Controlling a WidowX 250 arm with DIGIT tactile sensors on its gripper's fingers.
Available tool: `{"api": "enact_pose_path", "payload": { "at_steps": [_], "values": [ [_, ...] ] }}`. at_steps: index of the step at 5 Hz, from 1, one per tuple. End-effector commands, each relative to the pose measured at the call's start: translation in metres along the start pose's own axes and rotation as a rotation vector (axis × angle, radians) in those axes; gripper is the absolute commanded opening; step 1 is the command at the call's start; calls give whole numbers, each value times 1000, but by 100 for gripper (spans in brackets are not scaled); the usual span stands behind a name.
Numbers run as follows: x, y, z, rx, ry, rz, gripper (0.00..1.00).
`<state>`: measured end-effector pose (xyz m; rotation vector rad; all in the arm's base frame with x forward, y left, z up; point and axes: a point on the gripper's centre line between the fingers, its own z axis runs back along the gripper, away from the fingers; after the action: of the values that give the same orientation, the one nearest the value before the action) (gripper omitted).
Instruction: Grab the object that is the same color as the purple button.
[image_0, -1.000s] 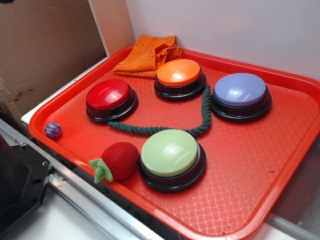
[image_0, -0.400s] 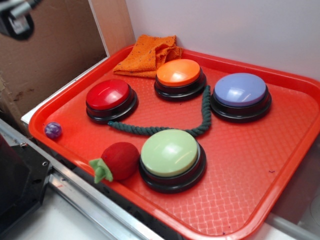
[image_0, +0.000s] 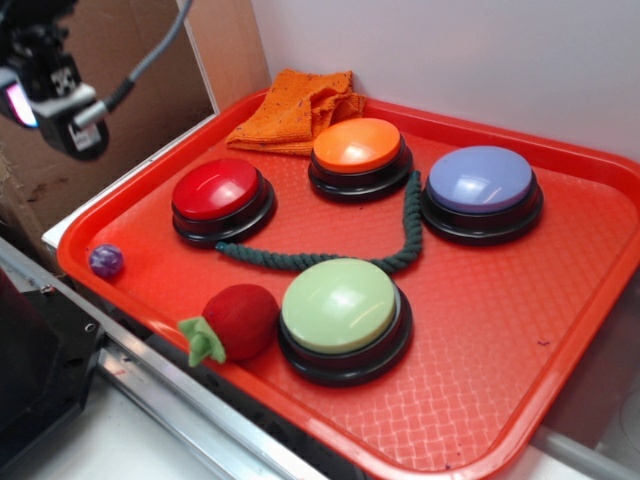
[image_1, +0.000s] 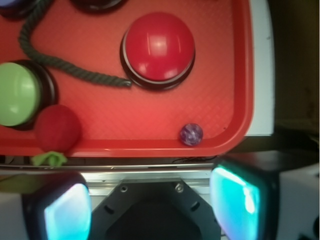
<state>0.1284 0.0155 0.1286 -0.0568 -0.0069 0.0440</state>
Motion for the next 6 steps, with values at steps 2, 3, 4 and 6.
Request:
{"api": "enact_pose_path", "payload": {
  "at_steps": [2,3,4,6],
  "values": [
    [-2,34,-56,-80,-117,-7,100],
    [0,40,-75,13,-108,11,100],
    [1,41,-85,35,-116,18,100],
    [6,49,-111,44,-102,52,100]
  ]
}}
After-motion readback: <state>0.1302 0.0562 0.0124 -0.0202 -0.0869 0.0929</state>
